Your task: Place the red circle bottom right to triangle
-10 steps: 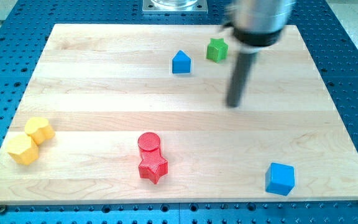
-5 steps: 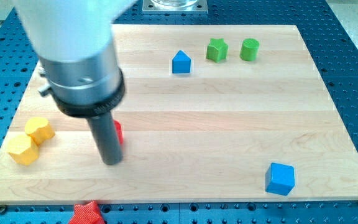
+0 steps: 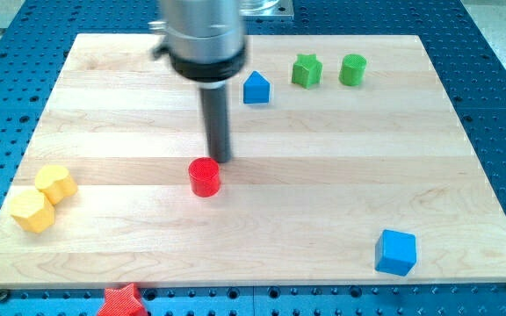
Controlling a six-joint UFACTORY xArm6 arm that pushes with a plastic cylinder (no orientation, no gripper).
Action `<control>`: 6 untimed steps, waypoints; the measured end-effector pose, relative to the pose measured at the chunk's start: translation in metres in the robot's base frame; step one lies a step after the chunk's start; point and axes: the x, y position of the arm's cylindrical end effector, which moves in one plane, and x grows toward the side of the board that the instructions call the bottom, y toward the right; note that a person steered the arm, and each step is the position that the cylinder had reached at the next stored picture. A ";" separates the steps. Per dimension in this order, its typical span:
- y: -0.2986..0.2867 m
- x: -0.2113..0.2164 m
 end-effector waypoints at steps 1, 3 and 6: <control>-0.099 0.031; 0.024 0.062; 0.119 0.012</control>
